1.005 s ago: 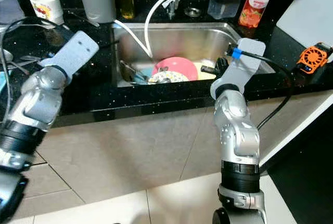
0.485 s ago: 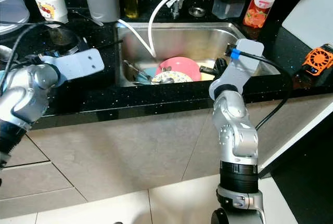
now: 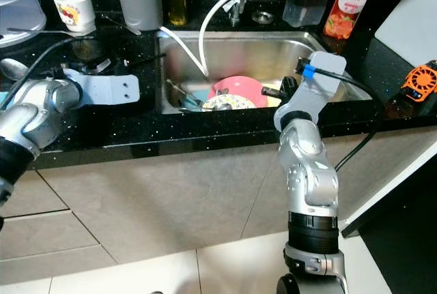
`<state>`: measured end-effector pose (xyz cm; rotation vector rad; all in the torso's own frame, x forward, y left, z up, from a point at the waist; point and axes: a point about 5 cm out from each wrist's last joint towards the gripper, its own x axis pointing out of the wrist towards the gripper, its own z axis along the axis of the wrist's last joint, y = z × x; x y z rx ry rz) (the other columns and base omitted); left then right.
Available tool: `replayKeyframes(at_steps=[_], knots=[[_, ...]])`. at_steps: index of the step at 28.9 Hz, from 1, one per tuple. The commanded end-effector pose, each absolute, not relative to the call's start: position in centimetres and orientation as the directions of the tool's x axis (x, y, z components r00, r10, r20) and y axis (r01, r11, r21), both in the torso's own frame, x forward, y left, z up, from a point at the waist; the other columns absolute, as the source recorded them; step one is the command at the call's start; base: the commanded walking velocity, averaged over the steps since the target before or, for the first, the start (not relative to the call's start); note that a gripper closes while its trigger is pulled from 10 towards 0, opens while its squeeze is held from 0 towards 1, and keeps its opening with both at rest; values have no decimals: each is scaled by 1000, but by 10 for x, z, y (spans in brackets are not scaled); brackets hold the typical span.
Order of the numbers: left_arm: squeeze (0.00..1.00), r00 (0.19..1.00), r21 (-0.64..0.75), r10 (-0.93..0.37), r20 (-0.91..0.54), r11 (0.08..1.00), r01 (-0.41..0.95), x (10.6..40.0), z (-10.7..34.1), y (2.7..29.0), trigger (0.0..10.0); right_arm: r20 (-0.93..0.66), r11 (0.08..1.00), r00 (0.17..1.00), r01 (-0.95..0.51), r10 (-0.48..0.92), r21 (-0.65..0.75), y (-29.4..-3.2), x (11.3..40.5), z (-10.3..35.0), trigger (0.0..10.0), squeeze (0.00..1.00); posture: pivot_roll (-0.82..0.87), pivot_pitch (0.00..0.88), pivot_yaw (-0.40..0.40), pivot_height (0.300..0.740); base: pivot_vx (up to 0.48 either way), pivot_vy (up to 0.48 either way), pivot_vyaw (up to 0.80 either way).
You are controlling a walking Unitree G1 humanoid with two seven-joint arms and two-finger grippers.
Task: Kitchen organization
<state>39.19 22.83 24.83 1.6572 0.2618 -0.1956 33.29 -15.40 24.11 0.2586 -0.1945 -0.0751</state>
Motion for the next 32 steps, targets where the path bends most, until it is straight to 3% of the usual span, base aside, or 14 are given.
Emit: replayKeyframes(at_steps=[1,3,4,5,6,7,8,10,16,23,24,31,32], knots=[[0,939,930,48,-341,-131,345,393,229,223,8510,187,963,977,51,-103,264,-154,334,242,10000,0,295,64,-53,740,0,0,0],[0,937,923,36,-346,-166,347,395,220,220,6588,188,963,976,53,-105,264,-155,334,242,10000,0,292,63,-55,740,0,0,0],[0,937,923,36,-346,-166,347,395,220,220,6588,188,963,976,53,-105,264,-155,334,242,10000,0,292,63,-55,740,0,0,0],[0,937,922,30,-347,-172,347,397,218,219,4784,189,963,976,53,-105,263,-155,333,243,10000,0,292,63,-55,740,0,0,0],[0,937,922,17,-348,-178,345,398,216,217,4118,189,963,976,53,-106,263,-156,333,243,10000,0,292,63,-55,740,0,0,0],[0,938,922,4,-347,-183,342,399,215,216,2549,190,964,976,54,-106,262,-156,333,243,10000,0,285,65,-58,740,0,0,0],[0,938,922,4,-347,-183,342,399,215,216,2549,190,964,976,54,-106,262,-156,333,243,10000,0,285,65,-58,740,0,0,0],[0,931,919,-35,-363,-176,352,400,210,211,0,191,964,976,54,-107,262,-156,333,243,10000,0,282,65,-61,740,0,0,0],[0,928,918,-60,-369,-183,353,400,205,209,0,192,964,976,51,-103,261,-155,333,244,10000,0,282,66,-64,740,0,0,0],[0,971,967,-83,-223,-145,210,408,229,204,0,194,965,976,49,-102,259,-156,333,244,10000,0,276,59,-64,740,0,0,0],[0,978,975,-89,-189,-138,176,409,236,203,10000,194,965,976,50,-102,259,-156,333,244,10000,0,275,57,-66,740,0,0,0],[0,984,986,-88,-158,-60,153,411,246,205,10000,194,966,976,43,-95,255,-156,333,245,10000,0,276,52,-75,740,0,0,0],[592,980,982,-71,-188,-48,185,410,243,208,10000,195,966,976,42,-94,255,-155,334,245,10000,0,278,52,-78,740,0,0,0]])
